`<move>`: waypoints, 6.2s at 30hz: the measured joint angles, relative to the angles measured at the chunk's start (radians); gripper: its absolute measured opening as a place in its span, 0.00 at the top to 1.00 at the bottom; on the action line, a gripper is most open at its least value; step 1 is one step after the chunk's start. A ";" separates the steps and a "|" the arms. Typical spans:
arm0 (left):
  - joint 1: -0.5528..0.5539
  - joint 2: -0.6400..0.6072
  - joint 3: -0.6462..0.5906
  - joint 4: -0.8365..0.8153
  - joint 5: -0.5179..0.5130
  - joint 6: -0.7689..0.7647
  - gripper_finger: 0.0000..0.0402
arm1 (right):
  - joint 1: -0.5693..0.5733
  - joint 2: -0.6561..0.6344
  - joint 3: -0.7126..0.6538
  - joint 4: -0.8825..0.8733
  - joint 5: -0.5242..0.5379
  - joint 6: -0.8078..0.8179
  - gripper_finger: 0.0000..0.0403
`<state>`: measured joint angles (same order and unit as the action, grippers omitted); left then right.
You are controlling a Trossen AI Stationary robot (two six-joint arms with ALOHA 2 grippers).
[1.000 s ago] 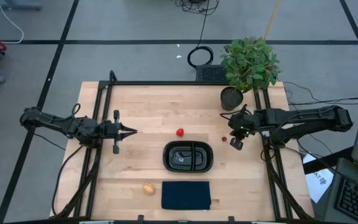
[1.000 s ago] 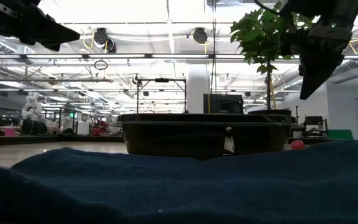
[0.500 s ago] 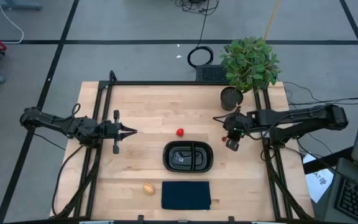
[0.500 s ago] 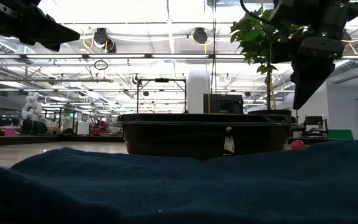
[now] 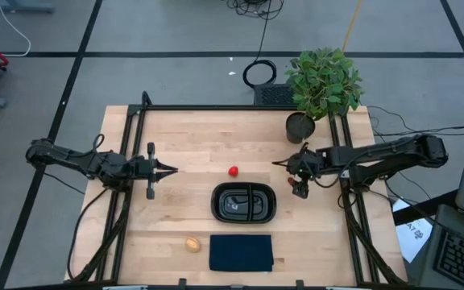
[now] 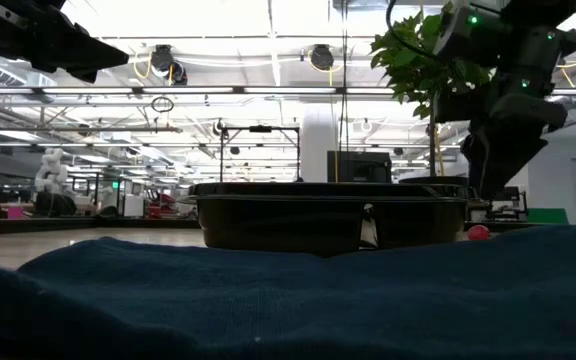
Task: Pick and placing Produce into tupperware
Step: Put the cherry into the black container
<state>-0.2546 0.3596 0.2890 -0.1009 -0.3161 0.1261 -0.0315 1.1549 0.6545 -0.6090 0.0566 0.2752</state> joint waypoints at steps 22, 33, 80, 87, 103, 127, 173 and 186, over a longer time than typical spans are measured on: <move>0.000 0.000 0.000 0.000 0.000 0.000 0.94 | -0.002 0.000 -0.156 0.232 0.004 0.116 0.27; 0.000 0.000 0.000 0.000 0.000 0.001 0.94 | -0.014 0.001 -0.156 0.203 0.048 0.208 0.27; 0.000 0.000 0.000 -0.004 0.000 0.001 0.94 | 0.060 0.007 -0.283 0.389 0.149 0.202 0.28; 0.000 0.000 0.000 -0.004 0.000 0.001 0.94 | 0.066 0.007 -0.283 0.397 0.166 0.202 0.29; 0.000 0.000 0.000 -0.004 0.000 0.001 0.94 | 0.066 0.007 -0.283 0.409 0.170 0.190 0.61; 0.000 0.000 0.000 -0.004 0.000 0.001 0.94 | 0.066 0.006 -0.158 0.316 0.094 0.128 0.75; 0.000 0.000 0.000 -0.003 -0.001 0.027 0.94 | 0.066 -0.003 0.064 0.058 0.037 -0.030 0.77; 0.000 0.000 0.000 -0.003 0.000 0.027 0.94 | 0.066 -0.003 0.064 0.091 0.038 -0.033 0.77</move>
<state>-0.2546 0.3599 0.2890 -0.1040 -0.3164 0.1528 0.0349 1.1522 0.7181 -0.5184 0.0949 0.2423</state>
